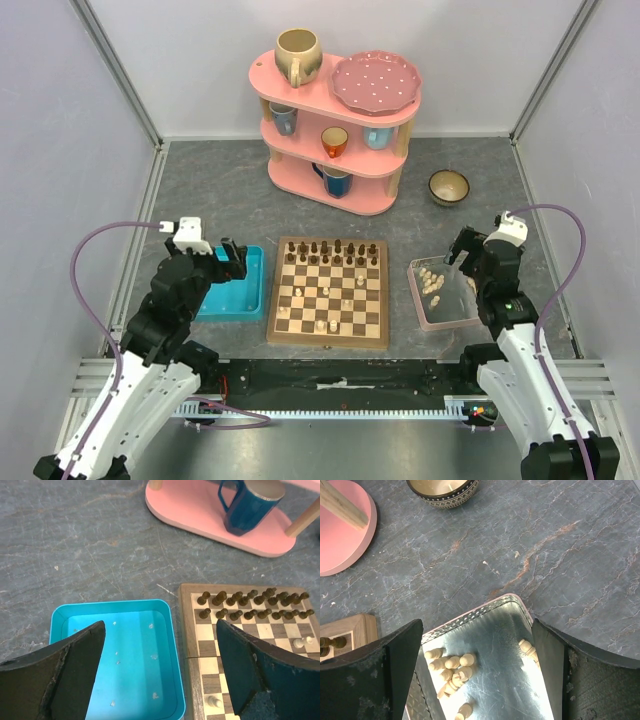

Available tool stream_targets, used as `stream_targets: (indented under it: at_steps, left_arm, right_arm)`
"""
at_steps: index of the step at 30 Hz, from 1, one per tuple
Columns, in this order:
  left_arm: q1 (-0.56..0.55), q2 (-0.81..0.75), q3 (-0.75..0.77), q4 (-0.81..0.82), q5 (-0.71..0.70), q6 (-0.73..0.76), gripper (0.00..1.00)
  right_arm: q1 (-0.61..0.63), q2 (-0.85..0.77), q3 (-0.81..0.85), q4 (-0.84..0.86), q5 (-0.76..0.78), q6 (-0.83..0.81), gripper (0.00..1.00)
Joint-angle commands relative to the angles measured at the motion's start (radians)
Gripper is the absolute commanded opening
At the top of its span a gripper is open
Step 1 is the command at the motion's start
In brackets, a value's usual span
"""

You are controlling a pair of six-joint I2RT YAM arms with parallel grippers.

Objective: Set up the chess pieces on the board

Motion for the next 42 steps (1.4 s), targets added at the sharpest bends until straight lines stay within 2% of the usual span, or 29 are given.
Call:
stream_targets:
  at_steps: [1,5,10,13,19,24,28,33,35,38,42]
  left_arm:
    - [0.004,-0.053,0.038,0.021,-0.012,-0.031,0.98]
    - [0.004,-0.034,0.07,0.019,0.017,0.04,0.98]
    - [0.004,-0.005,0.07,0.051,-0.093,0.026,0.99]
    - [0.002,0.007,0.072,0.07,-0.098,0.052,0.99]
    - [0.004,0.087,0.099,0.027,-0.106,0.084,0.99]
    - [0.004,0.073,0.083,-0.002,-0.061,0.092,0.99]
    - [0.004,0.017,0.041,-0.005,-0.018,0.051,0.97]
    - [0.004,0.013,0.032,-0.004,0.003,0.031,0.95]
    - [0.004,0.024,0.03,-0.004,0.012,0.018,0.95]
    - [0.004,0.039,0.041,-0.004,0.054,0.017,0.94]
    - [0.004,0.079,0.058,-0.033,0.095,0.009,0.91]
  right_arm:
    - [-0.002,0.013,0.062,-0.01,0.022,0.023,0.98]
    - [-0.004,0.061,0.108,-0.088,0.049,0.016,0.98]
    - [-0.004,0.075,0.154,-0.144,0.128,0.072,0.98]
    - [-0.008,0.091,0.181,-0.176,0.14,0.069,0.98]
    - [-0.01,0.203,0.263,-0.226,0.022,-0.024,0.98]
    - [-0.01,0.285,0.31,-0.3,0.025,-0.021,0.98]
    - [-0.01,0.291,0.315,-0.288,-0.064,-0.001,0.97]
    - [-0.008,0.288,0.338,-0.315,-0.079,0.034,0.93]
    - [-0.008,0.288,0.341,-0.306,-0.173,0.017,0.91]
    - [0.028,0.295,0.362,-0.291,-0.253,-0.004,0.88]
    - [0.188,0.341,0.407,-0.293,-0.219,0.014,0.87]
